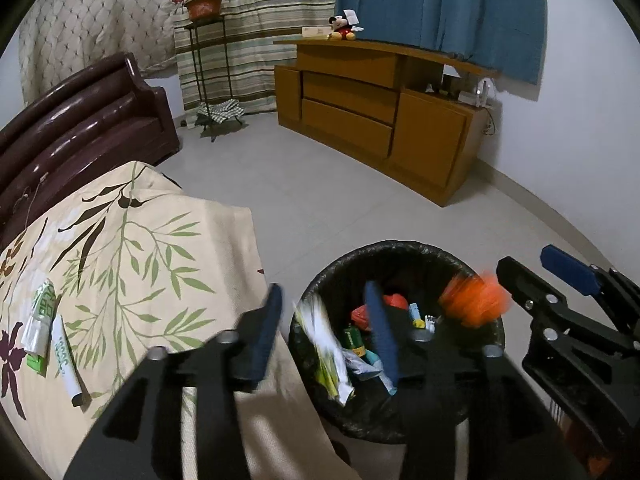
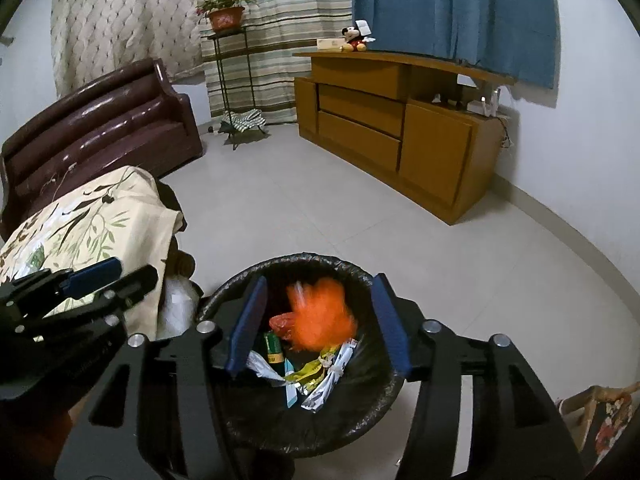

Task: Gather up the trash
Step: 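Carry the wrapper and orange bag over the bin and open both tools, then move both open tools away from the bin toward the bed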

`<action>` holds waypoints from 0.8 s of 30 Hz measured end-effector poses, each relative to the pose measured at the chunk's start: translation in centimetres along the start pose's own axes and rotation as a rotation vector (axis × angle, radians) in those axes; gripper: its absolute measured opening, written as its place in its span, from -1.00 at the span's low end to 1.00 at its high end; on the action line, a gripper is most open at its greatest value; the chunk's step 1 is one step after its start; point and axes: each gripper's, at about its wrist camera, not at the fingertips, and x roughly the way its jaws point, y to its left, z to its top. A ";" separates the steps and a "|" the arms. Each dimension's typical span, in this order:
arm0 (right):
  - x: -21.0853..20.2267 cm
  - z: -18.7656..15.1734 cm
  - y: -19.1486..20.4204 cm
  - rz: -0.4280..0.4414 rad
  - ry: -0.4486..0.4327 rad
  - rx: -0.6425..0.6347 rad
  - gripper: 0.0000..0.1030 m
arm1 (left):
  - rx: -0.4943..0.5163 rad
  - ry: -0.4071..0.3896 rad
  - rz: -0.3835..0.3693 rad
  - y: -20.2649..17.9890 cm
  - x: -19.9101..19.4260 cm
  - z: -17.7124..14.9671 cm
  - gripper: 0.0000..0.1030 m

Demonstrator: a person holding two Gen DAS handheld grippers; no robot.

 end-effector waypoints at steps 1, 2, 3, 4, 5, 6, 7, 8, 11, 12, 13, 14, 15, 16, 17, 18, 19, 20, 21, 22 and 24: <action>0.0 0.0 0.1 -0.001 -0.001 0.002 0.05 | 0.000 0.000 0.001 0.0 0.0 0.0 -0.10; 0.0 0.0 0.0 -0.003 -0.002 0.004 0.05 | 0.000 0.000 0.002 0.0 0.0 0.0 -0.09; -0.1 0.0 -0.1 -0.005 -0.004 0.005 0.05 | -0.002 0.000 0.003 0.0 -0.1 -0.1 -0.05; -0.1 0.0 -0.2 -0.006 -0.005 0.007 0.05 | -0.005 0.000 0.004 0.1 -0.1 0.0 -0.02; -0.2 0.0 -0.3 -0.007 -0.007 0.010 0.05 | -0.009 -0.002 0.005 0.1 -0.2 -0.1 0.02; -0.2 0.0 -0.4 -0.007 -0.008 0.013 0.05 | -0.012 -0.003 0.005 0.2 -0.2 0.0 0.04; -0.2 0.1 -0.4 -0.007 -0.008 0.015 0.05 | -0.015 -0.005 0.006 0.2 -0.3 0.0 0.04; -0.3 0.1 -0.4 -0.007 -0.008 0.017 0.05 | -0.016 -0.005 0.006 0.2 -0.4 0.0 0.05; -0.4 0.1 -0.4 -0.009 -0.005 0.017 0.05 | -0.022 -0.008 0.005 0.5 -0.8 -0.1 0.06; -0.5 0.1 -0.4 -0.008 -0.004 0.019 0.06 | -0.021 -0.010 0.006 0.6 -0.9 -0.1 0.06; -0.5 0.1 -0.3 -0.005 -0.004 0.020 0.06 | -0.020 -0.012 0.008 0.7 -1.0 0.0 0.06; -0.5 0.0 -0.2 -0.004 -0.002 0.020 0.07 | -0.019 -0.014 0.009 0.9 -1.2 -0.1 0.06; -0.6 0.0 0.0 -0.001 -0.001 0.018 0.07 | -0.018 -0.013 0.012 1.1 -1.4 -0.1 0.06; -0.6 0.0 0.2 0.003 0.002 0.017 0.09 | -0.021 -0.012 0.013 1.3 -1.5 -0.1 0.06; -0.6 -0.1 0.3 0.007 0.004 0.017 0.13 | -0.025 -0.011 0.016 1.5 -1.6 -0.2 0.06; -0.7 -0.1 0.5 0.013 0.006 0.016 0.16 | -0.032 -0.011 0.020 1.9 -1.8 -0.3 0.06; -0.7 -0.1 0.9 0.016 0.007 0.015 0.17 | -0.036 -0.011 0.023 2.3 -2.0 -0.3 0.06; -0.7 -0.1 1.3 0.023 0.009 0.012 0.17 | -0.040 -0.011 0.028 2.6 -2.1 -0.3 0.07; -0.8 -0.2 1.6 0.028 0.011 0.009 0.17 | -0.045 -0.011 0.034 3.0 -2.2 -0.4 0.07; -0.8 -0.2 2.1 0.036 0.011 0.006 0.17 | -0.052 -0.009 0.042 3.6 -2.4 -0.5 0.07; -0.9 -0.2 3.2 0.057 0.015 -0.003 0.17 | -0.066 -0.010 0.059 4.7 -2.8 -0.8 0.07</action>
